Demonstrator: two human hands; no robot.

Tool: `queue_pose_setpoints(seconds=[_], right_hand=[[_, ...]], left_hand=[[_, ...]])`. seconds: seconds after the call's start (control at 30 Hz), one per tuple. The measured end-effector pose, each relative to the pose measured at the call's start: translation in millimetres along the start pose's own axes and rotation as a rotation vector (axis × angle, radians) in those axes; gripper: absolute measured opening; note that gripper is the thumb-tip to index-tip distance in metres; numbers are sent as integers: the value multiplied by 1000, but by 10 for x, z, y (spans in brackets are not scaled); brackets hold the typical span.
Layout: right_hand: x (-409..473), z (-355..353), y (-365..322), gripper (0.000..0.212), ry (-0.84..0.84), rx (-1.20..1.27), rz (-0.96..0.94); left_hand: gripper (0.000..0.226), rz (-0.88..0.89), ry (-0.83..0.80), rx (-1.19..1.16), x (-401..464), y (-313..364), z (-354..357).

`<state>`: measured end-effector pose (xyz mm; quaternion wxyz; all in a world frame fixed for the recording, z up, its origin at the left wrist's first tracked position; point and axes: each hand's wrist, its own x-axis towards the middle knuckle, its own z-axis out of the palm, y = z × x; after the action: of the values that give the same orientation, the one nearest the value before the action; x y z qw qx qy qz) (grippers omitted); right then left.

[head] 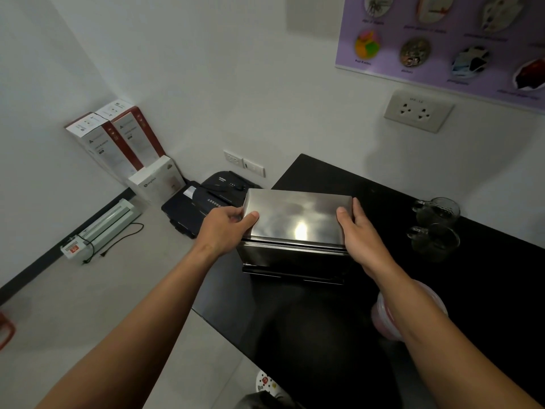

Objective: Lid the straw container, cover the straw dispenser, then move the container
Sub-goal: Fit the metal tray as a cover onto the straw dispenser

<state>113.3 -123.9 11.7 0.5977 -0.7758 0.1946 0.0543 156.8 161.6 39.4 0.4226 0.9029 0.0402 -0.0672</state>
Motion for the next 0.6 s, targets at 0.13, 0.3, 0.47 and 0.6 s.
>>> queue_pose_setpoints(seconds=[0.13, 0.3, 0.47, 0.6], right_hand=[[-27, 6, 15, 73, 7, 2, 5], [-49, 9, 22, 73, 4, 13, 5], [-69, 13, 39, 74, 4, 32, 2], [-82, 10, 47, 74, 4, 24, -3]], left_hand=[[48, -12, -1, 5, -17, -15, 8], [47, -30, -6, 6, -36, -27, 8], [56, -32, -8, -12, -46, -41, 6], [64, -48, -17, -44, -48, -58, 13]])
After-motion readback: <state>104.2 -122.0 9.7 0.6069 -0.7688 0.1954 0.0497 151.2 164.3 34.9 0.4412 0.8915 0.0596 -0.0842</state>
